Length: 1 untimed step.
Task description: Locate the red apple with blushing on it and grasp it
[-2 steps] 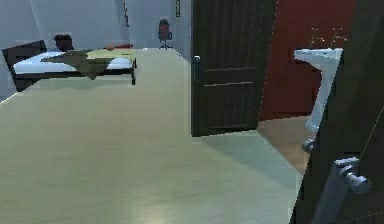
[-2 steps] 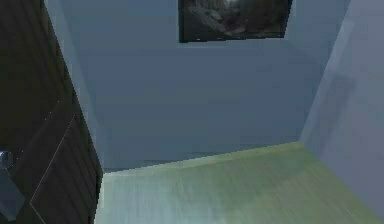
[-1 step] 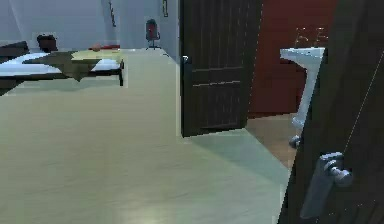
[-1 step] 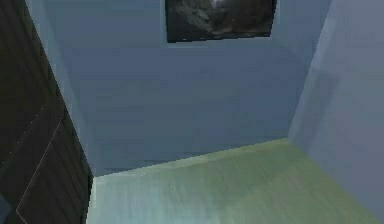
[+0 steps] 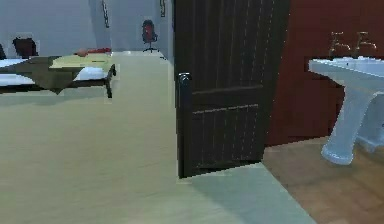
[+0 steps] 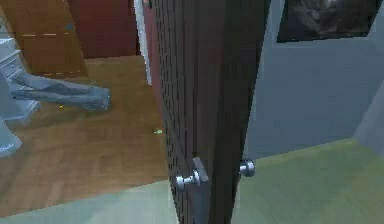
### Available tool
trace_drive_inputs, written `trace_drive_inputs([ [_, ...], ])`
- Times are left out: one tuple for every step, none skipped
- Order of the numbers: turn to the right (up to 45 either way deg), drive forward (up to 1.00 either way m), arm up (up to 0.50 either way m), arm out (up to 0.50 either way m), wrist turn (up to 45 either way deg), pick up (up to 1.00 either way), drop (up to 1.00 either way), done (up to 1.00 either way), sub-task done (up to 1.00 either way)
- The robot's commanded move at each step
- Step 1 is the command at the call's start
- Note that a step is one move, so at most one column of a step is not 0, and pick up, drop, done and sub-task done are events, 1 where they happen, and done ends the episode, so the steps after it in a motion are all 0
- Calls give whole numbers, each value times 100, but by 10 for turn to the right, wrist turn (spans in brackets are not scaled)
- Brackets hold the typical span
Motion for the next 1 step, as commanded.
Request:
trace_drive_inputs([
  [120,0,0,0,0,0,0,0,0],
])
